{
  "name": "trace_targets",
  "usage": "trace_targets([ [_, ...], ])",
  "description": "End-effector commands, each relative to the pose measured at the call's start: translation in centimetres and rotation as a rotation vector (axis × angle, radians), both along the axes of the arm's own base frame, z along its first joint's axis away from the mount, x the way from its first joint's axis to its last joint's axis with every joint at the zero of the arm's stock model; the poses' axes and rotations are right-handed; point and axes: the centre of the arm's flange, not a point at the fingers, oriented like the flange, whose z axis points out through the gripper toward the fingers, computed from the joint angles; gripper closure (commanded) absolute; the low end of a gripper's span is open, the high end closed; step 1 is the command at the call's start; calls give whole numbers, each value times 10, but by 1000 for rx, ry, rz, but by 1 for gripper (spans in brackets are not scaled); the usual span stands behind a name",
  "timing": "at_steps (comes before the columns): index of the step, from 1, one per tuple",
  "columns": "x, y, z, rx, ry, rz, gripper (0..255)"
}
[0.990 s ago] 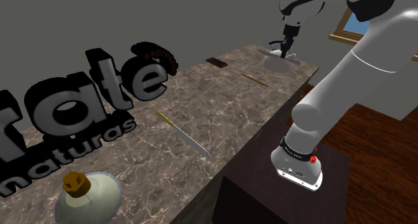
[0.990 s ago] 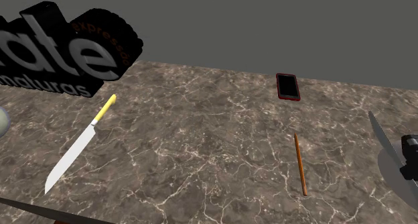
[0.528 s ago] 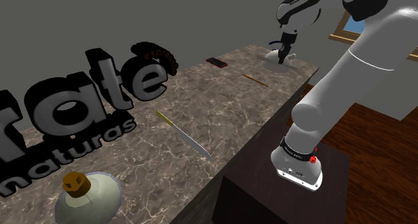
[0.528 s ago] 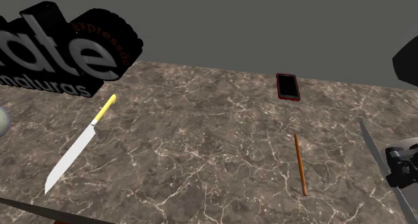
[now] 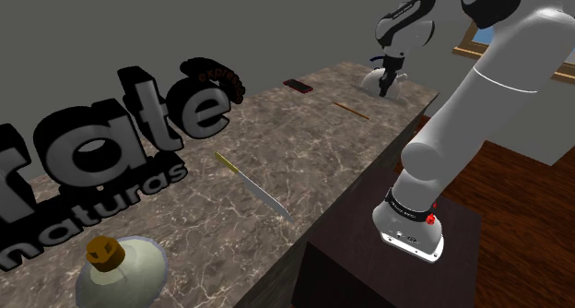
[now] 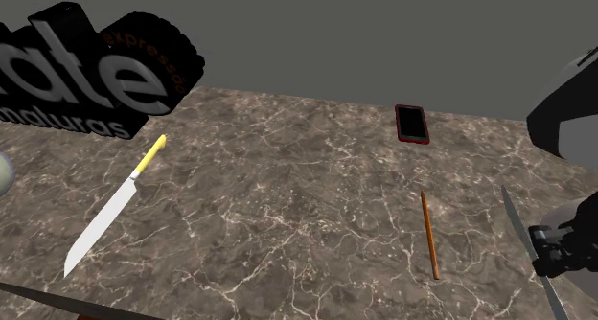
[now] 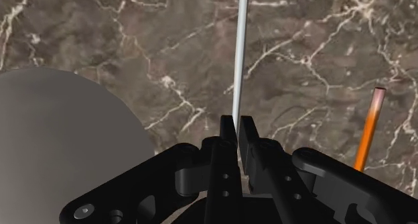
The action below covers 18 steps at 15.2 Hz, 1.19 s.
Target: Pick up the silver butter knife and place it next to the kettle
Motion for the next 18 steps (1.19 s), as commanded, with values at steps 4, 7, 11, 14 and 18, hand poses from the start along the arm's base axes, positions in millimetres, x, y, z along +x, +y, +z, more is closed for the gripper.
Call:
trace_targets([
  [4, -1, 0, -29, 0, 0, 0, 255],
  [7, -1, 0, -29, 0, 0, 0, 255],
  [11, -1, 0, -29, 0, 0, 0, 255],
  [14, -1, 0, -29, 0, 0, 0, 0],
  [18, -1, 0, -29, 0, 0, 0, 0],
])
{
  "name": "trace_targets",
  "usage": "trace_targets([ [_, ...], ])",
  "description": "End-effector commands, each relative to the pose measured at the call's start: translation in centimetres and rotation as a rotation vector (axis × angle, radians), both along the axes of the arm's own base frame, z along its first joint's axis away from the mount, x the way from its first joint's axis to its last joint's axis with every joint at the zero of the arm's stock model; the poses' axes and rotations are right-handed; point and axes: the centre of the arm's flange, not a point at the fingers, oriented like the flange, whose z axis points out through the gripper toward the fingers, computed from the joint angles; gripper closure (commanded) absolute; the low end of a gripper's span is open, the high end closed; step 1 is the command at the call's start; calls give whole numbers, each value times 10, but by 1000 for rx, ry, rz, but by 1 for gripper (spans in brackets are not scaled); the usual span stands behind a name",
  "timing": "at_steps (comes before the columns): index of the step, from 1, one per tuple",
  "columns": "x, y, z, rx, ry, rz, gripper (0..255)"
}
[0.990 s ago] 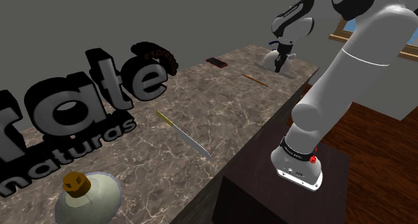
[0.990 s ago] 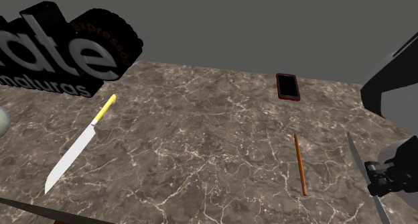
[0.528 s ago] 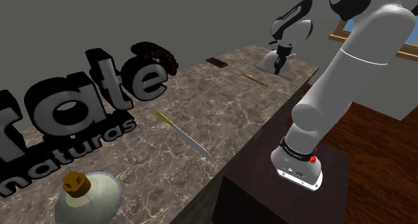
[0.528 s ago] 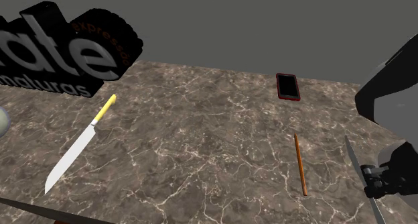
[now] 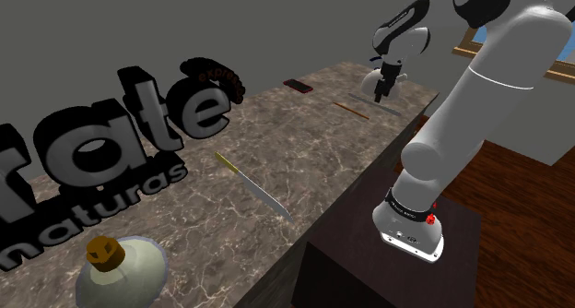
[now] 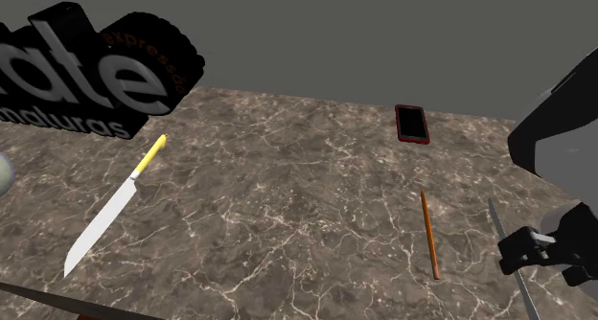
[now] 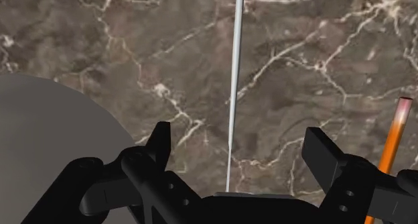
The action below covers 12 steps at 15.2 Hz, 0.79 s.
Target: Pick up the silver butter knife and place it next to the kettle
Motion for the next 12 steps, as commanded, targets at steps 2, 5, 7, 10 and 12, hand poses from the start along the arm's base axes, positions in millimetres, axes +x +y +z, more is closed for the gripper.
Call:
trace_targets([
  [2, 1, 0, 26, 0, 0, 0, 0],
  [5, 3, 0, 50, 0, 0, 0, 0],
  [7, 3, 0, 50, 0, 0, 0, 0],
  [10, 3, 0, 50, 0, 0, 0, 0],
  [12, 3, 0, 50, 0, 0, 0, 0],
])
